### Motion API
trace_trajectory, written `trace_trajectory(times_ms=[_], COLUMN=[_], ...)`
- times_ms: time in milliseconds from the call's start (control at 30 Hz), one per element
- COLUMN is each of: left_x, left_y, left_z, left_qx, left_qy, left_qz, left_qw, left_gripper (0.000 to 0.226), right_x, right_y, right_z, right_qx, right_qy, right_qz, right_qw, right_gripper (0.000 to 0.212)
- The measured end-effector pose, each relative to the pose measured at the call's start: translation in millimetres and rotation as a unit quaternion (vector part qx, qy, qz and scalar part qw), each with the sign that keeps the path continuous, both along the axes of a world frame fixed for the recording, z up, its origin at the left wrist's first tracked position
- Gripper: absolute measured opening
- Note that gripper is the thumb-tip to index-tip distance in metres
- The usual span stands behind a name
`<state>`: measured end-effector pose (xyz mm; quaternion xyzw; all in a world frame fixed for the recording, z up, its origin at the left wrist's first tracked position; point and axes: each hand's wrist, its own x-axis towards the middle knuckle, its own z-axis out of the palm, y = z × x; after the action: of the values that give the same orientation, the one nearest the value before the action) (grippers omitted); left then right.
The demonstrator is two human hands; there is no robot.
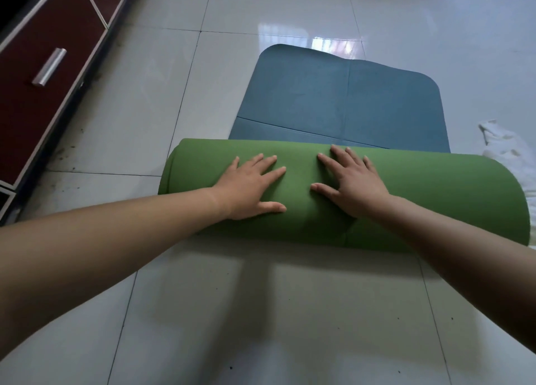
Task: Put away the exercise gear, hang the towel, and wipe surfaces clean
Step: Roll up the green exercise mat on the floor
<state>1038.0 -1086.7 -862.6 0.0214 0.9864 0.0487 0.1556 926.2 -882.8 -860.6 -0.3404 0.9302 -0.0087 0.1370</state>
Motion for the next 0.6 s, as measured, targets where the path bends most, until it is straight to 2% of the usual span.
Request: trace_trajectory(times_ms=[100, 267, 467, 600], left_x=[-5.6, -17.3, -19.1, -6.8], left_y=[-4.8, -8.9, -15.1, -33.6], left_z=[-0.3, -1.4, 1.8, 3.7], left_qx=[0.012, 0.026, 0.04, 0.075], left_qy=[-0.024, -0.037, 0.013, 0.05], left_qz=[-0.005, -0.001, 0.02, 0.097], left_qw=[1.0, 0.999, 0.999, 0.991], left_gripper=[0.086, 0.086, 0.077, 0.068], right_x=[13.8, 21.5, 8.8, 4.2], right_y=[12.6, 34.7, 32.3, 25.4], right_z=[-0.5, -1.2, 0.0, 7.5], right_qx=[-0.016, 0.049, 0.033, 0.012], right_qy=[0.015, 0.007, 0.015, 0.015], right_qz=[0.039, 0.09, 0.085, 0.067], right_qw=[0.999, 0.995, 0.996, 0.998], right_gripper=[0.077, 0.106, 0.104, 0.107])
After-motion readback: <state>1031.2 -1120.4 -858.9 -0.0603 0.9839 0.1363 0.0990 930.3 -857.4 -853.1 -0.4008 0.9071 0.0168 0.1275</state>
